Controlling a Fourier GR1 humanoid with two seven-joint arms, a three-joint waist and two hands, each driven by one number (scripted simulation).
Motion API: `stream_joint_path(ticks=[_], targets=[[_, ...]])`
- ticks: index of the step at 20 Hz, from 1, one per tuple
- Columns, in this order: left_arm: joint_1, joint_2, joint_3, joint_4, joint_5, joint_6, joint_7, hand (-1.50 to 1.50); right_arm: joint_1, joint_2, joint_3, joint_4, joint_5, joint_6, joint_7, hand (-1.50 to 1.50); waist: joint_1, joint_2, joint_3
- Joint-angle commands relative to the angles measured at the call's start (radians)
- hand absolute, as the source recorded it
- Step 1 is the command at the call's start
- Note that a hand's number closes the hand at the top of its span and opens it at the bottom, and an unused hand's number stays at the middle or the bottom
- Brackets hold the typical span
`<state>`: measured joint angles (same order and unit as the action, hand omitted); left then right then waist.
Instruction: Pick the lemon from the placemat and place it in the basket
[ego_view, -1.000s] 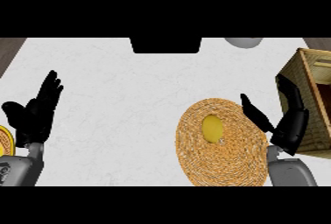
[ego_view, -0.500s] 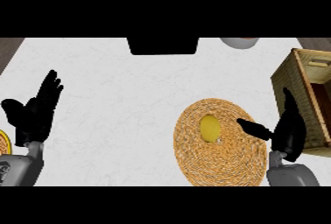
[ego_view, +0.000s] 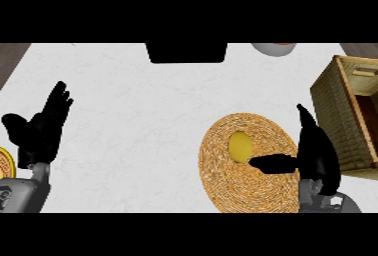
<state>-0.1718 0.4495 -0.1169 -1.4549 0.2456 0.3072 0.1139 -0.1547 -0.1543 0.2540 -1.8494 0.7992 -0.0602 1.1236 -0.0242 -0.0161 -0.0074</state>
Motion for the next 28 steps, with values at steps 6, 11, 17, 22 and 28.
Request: stream_joint_path(ticks=[6, 11, 17, 22, 28], targets=[[0.009, -0.04, -0.003, 0.016, -0.031, -0.013, -0.046, 0.0, -0.046, 0.094, 0.045, -0.258, 0.125, 0.186, 0.338, -1.5, 0.016, 0.014, 0.006], [-0.024, -0.048, 0.007, -0.028, -0.057, 0.002, 0.021, 0.0, 0.085, 0.148, 0.044, -0.283, 0.153, 0.138, 0.197, -1.5, 0.019, 0.014, 0.007], [0.005, -0.029, 0.053, -0.045, -0.028, -0.063, 0.039, 0.0, 0.133, 0.154, 0.068, -0.086, 0.168, -0.035, 0.047, -1.5, 0.027, 0.016, 0.008], [0.023, -0.049, 0.061, -0.064, -0.07, -0.056, 0.035, 0.0, 0.237, 0.154, 0.087, -0.066, 0.232, -0.148, -0.071, -1.5, 0.024, 0.015, 0.008], [-0.045, -0.109, 0.085, 0.067, -0.107, -0.091, -0.032, 0.0, 0.174, 0.154, 0.132, 0.033, 0.257, -0.206, -0.042, -1.5, 0.021, 0.017, 0.007]])
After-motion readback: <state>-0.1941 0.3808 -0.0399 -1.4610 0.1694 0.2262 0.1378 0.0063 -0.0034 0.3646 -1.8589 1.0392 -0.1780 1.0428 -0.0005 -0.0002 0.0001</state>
